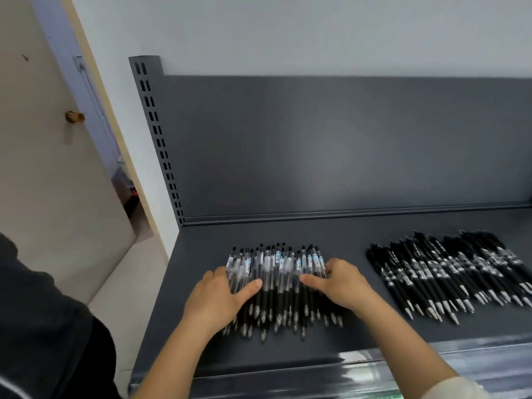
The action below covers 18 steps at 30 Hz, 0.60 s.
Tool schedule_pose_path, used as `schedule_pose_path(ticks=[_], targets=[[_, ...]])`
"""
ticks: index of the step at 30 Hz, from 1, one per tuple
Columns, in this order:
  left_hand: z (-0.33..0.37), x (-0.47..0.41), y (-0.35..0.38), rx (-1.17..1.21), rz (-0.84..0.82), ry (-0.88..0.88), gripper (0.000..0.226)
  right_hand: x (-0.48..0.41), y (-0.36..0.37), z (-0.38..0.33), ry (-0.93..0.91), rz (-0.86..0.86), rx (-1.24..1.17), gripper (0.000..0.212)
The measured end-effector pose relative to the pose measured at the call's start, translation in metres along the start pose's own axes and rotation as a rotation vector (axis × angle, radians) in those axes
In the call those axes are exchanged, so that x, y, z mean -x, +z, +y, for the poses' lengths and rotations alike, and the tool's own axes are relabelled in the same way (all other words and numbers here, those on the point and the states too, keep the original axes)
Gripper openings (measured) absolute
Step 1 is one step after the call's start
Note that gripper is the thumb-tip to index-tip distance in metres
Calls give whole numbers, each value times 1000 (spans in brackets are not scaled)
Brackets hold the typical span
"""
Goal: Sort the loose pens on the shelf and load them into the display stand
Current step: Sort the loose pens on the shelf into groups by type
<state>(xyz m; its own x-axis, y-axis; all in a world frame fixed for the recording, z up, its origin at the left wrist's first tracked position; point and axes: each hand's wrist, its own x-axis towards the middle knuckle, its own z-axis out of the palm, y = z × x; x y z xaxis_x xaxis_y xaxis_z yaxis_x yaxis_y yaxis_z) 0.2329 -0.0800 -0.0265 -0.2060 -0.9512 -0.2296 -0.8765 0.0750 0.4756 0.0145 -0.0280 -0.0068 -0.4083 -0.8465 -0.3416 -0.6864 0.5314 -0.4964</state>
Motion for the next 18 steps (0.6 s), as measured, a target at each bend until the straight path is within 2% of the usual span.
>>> schedule_pose_path(ticks=[2,6,9,12,14,16,18], targets=[[-4,-3,-2,26,23,25,89,-3,-2,0,15,-37,-72,63],[-7,-4,-6,84,34,40,76,-6,-5,-4,24,-74,-152,48],[-8,-4,-10,142,26,40,54,-5,-5,-5,31,-74,-146,42],[-9,-7,-10,155,41,23,38,-2,-4,-6,40,-55,-134,65],[-9,-9,-9,144,44,9,35,-3,-3,-6,51,-45,-114,71],[-8,-10,-10,141,38,-3,33,-4,-2,-7,56,-41,-100,60],[-8,-11,-11,135,27,-2,35,-5,-2,-8,43,-38,-57,39]])
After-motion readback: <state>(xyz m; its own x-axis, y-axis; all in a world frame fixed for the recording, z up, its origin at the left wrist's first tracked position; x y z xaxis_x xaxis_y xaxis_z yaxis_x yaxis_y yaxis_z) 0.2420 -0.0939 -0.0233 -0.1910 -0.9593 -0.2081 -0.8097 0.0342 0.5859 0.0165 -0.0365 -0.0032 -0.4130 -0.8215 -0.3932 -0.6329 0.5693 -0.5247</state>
